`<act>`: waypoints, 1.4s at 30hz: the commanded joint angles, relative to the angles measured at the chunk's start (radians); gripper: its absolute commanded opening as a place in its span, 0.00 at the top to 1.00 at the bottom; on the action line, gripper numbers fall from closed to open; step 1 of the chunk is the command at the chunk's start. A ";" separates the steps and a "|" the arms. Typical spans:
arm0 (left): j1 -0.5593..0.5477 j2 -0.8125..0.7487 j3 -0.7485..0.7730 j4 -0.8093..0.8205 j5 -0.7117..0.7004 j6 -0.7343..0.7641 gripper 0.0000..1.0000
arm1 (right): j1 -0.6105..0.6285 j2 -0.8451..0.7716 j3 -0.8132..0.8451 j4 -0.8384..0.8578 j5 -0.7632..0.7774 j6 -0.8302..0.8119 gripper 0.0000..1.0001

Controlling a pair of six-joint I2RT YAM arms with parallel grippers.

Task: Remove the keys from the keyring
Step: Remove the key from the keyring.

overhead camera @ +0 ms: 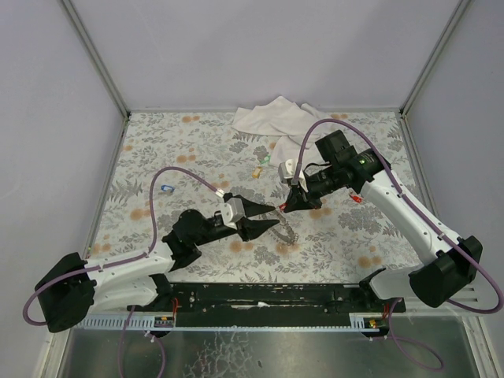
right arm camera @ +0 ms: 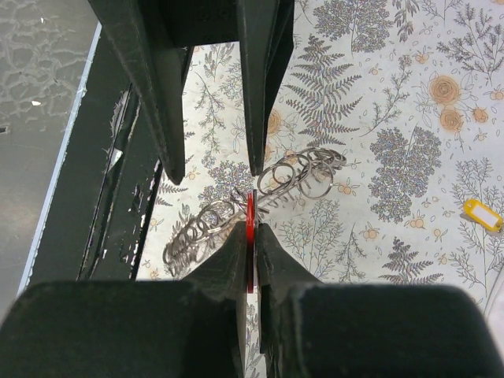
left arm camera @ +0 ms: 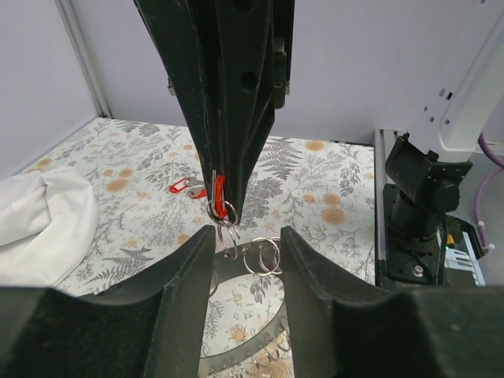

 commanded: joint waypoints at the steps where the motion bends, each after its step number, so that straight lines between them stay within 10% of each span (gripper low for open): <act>1: -0.038 0.010 0.053 -0.031 -0.142 0.033 0.64 | -0.005 -0.018 0.041 0.015 -0.027 0.012 1.00; 42: -0.111 0.038 0.109 -0.157 -0.289 0.014 0.86 | -0.006 -0.022 0.039 0.021 -0.026 0.020 1.00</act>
